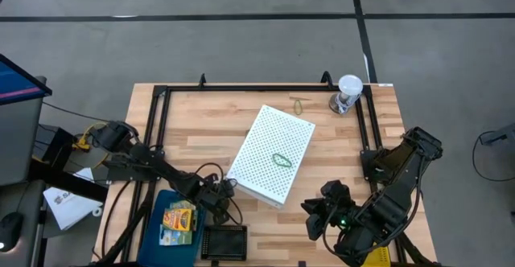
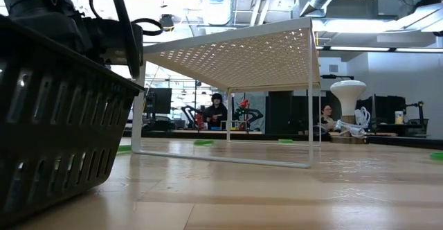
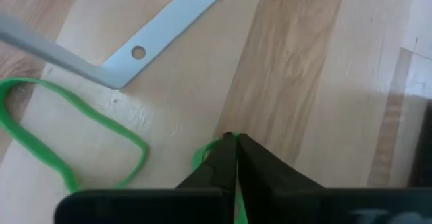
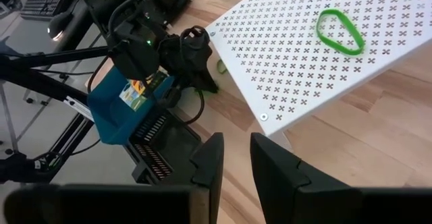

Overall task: Pick & Place Office Desk Supplies
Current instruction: Put the green rubber band into the black bin

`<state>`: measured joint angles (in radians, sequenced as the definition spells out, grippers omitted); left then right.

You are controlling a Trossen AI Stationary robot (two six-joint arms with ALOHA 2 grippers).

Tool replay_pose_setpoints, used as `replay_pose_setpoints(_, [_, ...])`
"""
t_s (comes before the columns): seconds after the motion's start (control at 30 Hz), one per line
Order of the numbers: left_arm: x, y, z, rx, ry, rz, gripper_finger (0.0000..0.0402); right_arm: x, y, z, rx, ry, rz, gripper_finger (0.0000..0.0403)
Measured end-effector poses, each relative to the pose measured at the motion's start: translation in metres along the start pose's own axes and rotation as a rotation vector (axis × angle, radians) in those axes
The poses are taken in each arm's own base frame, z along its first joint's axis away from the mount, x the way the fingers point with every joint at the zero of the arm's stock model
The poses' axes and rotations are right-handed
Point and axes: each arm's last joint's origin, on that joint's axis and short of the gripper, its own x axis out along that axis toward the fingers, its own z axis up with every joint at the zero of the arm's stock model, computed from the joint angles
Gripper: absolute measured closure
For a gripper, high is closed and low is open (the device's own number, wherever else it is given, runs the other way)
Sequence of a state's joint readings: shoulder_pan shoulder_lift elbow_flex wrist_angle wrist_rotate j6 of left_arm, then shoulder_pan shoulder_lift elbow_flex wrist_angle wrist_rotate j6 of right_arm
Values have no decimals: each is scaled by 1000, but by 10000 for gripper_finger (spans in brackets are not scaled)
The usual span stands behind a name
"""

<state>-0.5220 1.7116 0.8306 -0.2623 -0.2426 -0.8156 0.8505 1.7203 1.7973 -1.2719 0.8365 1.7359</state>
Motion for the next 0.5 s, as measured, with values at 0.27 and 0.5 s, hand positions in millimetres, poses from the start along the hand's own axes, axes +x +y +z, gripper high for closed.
replay_pose_setpoints(0.27, [-32, -4, 11, 21, -111, -75, 401, 1, 0, 1, -5, -18, 2, 330])
replay_pose_setpoints(0.5, [-71, -19, 15, 142, -184, -311, 401, 1, 1, 1, 3, -36, 12, 330])
